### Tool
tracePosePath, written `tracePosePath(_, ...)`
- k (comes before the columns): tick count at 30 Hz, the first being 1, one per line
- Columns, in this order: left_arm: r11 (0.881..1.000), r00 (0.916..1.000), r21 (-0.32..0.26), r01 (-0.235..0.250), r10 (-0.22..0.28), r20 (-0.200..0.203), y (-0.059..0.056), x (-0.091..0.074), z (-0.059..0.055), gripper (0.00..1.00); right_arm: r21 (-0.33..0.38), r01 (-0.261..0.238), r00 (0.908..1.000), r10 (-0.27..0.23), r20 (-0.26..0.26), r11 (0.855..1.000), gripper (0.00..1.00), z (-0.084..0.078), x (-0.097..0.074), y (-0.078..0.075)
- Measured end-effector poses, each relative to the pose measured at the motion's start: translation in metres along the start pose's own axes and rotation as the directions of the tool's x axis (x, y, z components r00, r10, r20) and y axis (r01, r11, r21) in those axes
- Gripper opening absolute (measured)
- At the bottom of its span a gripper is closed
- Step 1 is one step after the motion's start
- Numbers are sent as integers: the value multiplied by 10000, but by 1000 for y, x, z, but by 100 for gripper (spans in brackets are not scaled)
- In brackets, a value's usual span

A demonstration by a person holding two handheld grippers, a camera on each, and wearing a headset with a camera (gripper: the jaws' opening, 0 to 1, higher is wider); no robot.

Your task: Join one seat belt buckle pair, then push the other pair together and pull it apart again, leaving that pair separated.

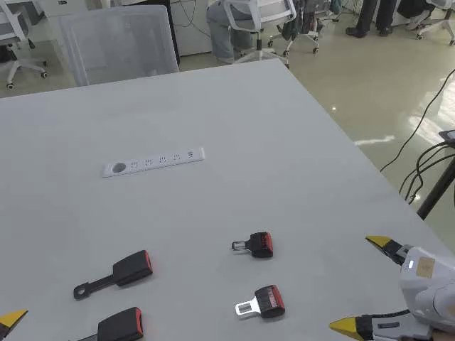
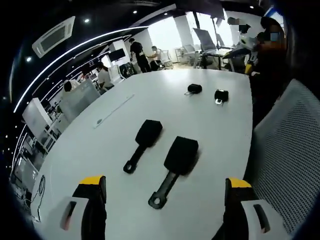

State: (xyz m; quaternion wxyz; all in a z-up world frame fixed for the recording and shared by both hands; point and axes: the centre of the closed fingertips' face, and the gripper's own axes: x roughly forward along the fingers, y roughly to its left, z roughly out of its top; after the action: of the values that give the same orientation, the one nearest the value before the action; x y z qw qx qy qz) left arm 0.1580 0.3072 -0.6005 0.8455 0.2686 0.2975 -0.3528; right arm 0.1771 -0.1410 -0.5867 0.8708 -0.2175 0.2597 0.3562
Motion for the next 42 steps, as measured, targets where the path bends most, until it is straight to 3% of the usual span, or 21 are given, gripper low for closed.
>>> tracePosePath(16,9982,9977,-95,-591,588,-331,21,-23,-25,100,-20,-341,9990,342,273,9994,99,12,3,22)
tracePosePath(25,9965,9961,-241,-800,790,-381,21,-36,-37,100,-113,-390,9988,393,276,9992,99,17,0,30)
tracePosePath(29,9960,9965,-328,-834,830,-135,20,-36,-30,100,-112,-357,9990,359,266,9993,99,19,-2,31)
tracePosePath(42,9946,9952,-349,-978,975,-98,22,-37,-30,100,-30,-361,9992,362,173,9993,98,23,-2,40)
